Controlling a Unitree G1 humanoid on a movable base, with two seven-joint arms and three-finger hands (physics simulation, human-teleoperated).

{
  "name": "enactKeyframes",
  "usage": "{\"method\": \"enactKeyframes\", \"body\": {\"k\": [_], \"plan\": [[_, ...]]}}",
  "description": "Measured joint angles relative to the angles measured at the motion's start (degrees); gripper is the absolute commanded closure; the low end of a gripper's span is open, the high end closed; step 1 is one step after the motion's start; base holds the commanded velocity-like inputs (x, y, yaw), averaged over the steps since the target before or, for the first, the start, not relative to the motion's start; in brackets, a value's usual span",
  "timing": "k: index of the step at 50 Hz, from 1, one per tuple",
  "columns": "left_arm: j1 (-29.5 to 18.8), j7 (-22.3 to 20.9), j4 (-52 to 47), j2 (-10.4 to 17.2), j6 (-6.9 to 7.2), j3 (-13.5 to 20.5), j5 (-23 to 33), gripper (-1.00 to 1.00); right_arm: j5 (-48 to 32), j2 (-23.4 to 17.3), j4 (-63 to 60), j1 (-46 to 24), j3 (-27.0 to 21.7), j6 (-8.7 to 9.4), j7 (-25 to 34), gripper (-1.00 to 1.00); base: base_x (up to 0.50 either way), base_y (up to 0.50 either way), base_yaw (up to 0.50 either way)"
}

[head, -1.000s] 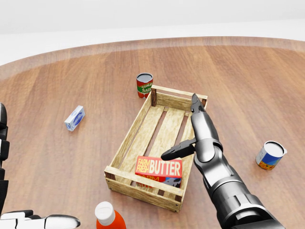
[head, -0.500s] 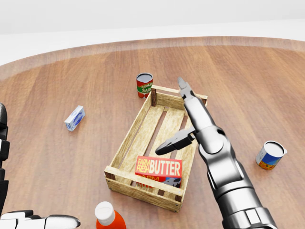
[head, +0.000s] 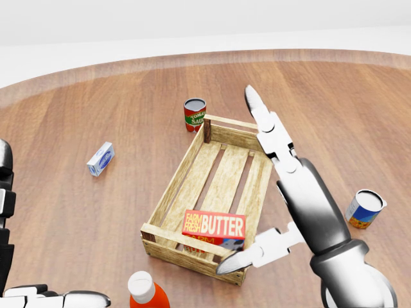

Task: Pick up the butter and put it in the tray.

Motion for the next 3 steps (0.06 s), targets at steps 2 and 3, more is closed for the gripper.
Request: {"method": "enactKeyframes", "body": {"k": [2,3], "plan": [[0.1,0.0,-0.1,0.0,0.0,-0.1,0.0,-1.0,0.2,0.1,-3.0,2.5,0.1,0.0,0.2,-1.0,0.0,0.0,0.0],[0.1,0.0,-0.1,0.0,0.0,-0.1,0.0,-1.0,0.3,0.2,-4.5,3.7,0.2,0.0,0.3,-1.0,0.0,0.0,0.0]]}}
